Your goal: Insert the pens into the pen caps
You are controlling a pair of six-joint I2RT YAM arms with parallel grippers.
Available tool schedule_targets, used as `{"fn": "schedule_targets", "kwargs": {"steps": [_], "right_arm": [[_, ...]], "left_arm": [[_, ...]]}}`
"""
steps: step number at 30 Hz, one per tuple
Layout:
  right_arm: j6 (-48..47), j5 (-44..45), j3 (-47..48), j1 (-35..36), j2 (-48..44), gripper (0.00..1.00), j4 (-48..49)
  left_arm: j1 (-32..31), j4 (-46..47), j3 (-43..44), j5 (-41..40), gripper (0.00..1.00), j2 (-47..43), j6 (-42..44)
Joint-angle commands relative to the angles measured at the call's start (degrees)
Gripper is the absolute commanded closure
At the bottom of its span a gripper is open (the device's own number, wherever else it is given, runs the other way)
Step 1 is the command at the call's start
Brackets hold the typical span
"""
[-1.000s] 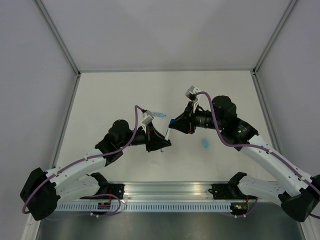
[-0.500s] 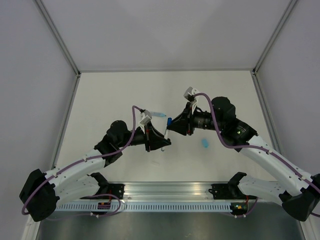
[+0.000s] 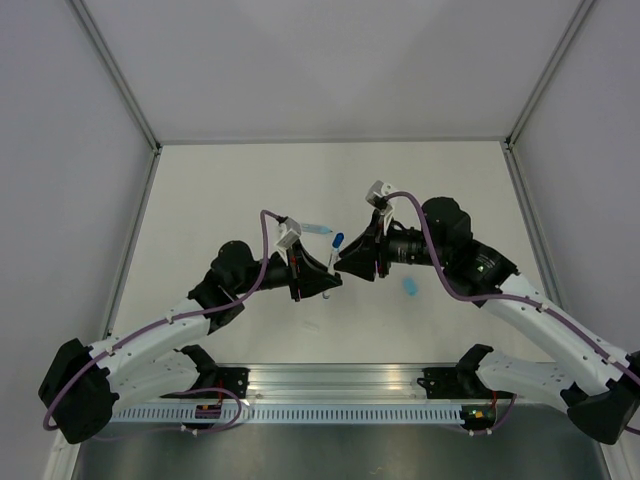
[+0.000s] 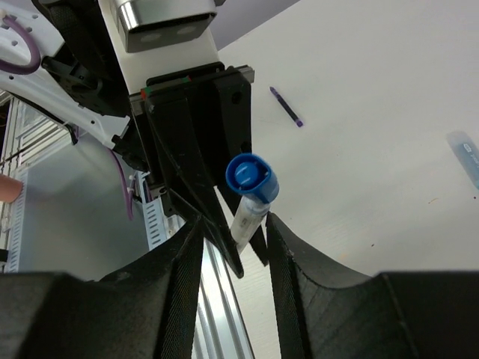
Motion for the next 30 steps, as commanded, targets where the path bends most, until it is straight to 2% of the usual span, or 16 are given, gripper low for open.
{"fn": "schedule_targets", "kwargs": {"steps": [1,3,6,14,17,20,24,30], "right_arm": [[-1.4,-2.0,1.7,1.0,-2.5,0.54,-2.9],[-2.4,-2.0,1.6,1.0,-3.4,0.49,-3.7],[-3.2,-1.7,0.9,1.0,-5.2,0.46,-4.1],[-4.1,0.9,2.9,1.0,-9.3,0.43,-5.0],[-2.6,3.4,3.7,1.0,-9.8,0.43,-1.2],[-0.7,3.2,6.2,1.0,-7.3,0.43,4.7],[-0.3,0.4,13.8,1.0,-2.1,0.43,5.5],[-1.1,-1.0,11.8,1.1,0.3,0.43,8.8]], "left_arm": [[0.7,3.6,0.4,-2.6,0.98,-1.4,1.9],[0.6,3.8,0.3,-2.4,0.98,-1.8,1.8],[0.7,4.2,0.0,-2.3,0.98,-2.7,1.7],[0.6,6.2,-1.3,-0.9,0.98,-4.6,1.3],[0.7,7.2,-1.8,0.2,0.98,-5.7,1.0],[0.6,7.8,-2.2,0.3,0.98,-7.0,0.9],[0.7,7.1,-2.7,-0.5,0.98,-8.1,2.0],[0.7,7.3,-2.4,-0.1,0.98,-8.4,1.3]]}}
